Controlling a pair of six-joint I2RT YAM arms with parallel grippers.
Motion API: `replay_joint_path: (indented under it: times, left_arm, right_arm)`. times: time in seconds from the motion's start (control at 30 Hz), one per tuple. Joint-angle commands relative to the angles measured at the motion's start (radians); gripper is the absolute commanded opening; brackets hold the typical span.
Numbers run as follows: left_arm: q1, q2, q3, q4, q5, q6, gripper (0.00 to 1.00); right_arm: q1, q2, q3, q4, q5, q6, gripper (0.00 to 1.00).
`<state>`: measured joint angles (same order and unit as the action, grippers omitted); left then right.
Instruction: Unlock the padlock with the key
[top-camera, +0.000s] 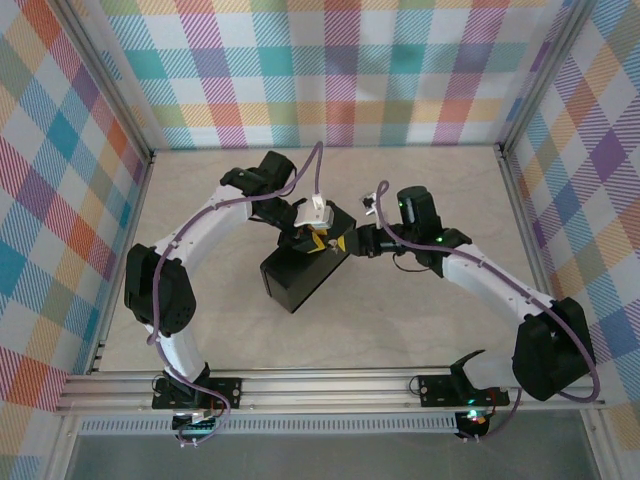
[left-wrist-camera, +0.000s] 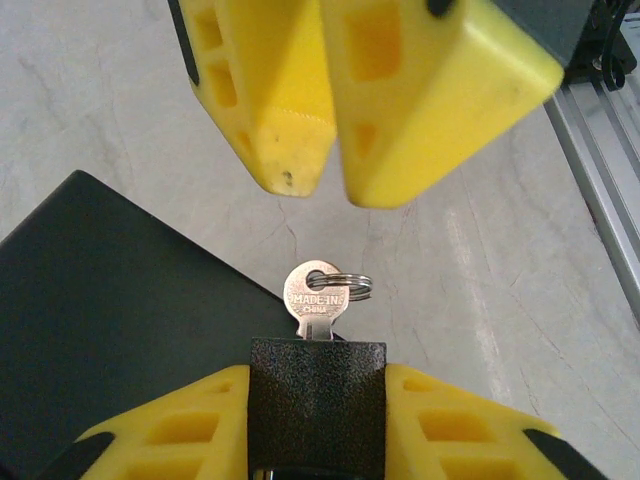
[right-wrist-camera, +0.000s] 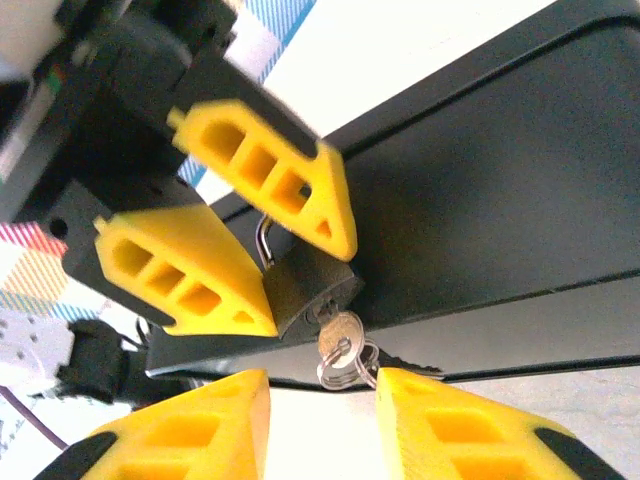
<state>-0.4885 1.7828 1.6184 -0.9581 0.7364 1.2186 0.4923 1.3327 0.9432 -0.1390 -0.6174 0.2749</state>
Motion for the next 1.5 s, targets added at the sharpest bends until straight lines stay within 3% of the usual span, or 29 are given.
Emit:
replay_joint_path:
  times: [0.0,0.03,0.2,0.27,0.5,0.53,0.57,0.7,0.77,0.87,1.07,1.3,1.47]
  left_arm:
    - [-0.005,0.001,0.018,-0.021,0.037,-0.005,0.36]
    - [-0.005,0.000,0.018,-0.018,0.035,-0.009,0.43]
    - [-0.003,-0.002,0.051,-0.005,0.072,-0.024,0.46]
    - [0.000,-0.002,0.072,-0.004,0.099,-0.029,0.58]
    - [0.028,-0.040,0.108,0.070,0.112,-0.166,0.63]
    - [0.033,-0.048,0.100,0.103,0.082,-0.223,0.89]
    - [0.038,-0.061,0.084,0.144,0.052,-0.289,1.00]
    - [0.047,-0.127,-0.022,0.324,-0.088,-0.592,1.00]
    - [0.049,-0.163,-0.054,0.405,-0.251,-0.855,1.00]
    - [0.048,-0.202,-0.107,0.430,-0.451,-1.123,1.00]
    - [0.050,-0.266,-0.158,0.356,-0.754,-1.359,1.00]
    - [0.099,-0.317,-0.163,0.287,-0.832,-1.500,1.00]
    - [0.175,-0.377,-0.233,0.287,-0.950,-1.729,1.00]
  right_arm:
    - [0.005,0.015,0.038,-0.050,-0.024,-0.171,0.33]
    - [0.004,0.020,0.044,-0.050,-0.029,-0.175,0.33]
    - [0.005,0.029,0.070,-0.069,-0.046,-0.202,0.33]
    - [0.005,0.029,0.078,-0.080,-0.051,-0.221,0.33]
    - [0.005,0.010,0.072,-0.073,-0.069,-0.292,0.37]
    - [0.004,0.010,0.074,-0.073,-0.072,-0.313,0.39]
    - [0.005,0.011,0.075,-0.073,-0.074,-0.338,0.41]
    - [0.005,0.030,0.088,-0.050,-0.074,-0.439,0.49]
    - [0.005,0.053,0.119,-0.057,-0.086,-0.483,0.58]
    - [0.012,0.094,0.161,-0.066,-0.110,-0.543,0.67]
    - [0.026,0.162,0.232,-0.138,-0.104,-0.676,0.68]
    - [0.044,0.214,0.268,-0.189,-0.108,-0.772,0.70]
    - [0.059,0.265,0.319,-0.266,-0.099,-0.831,0.69]
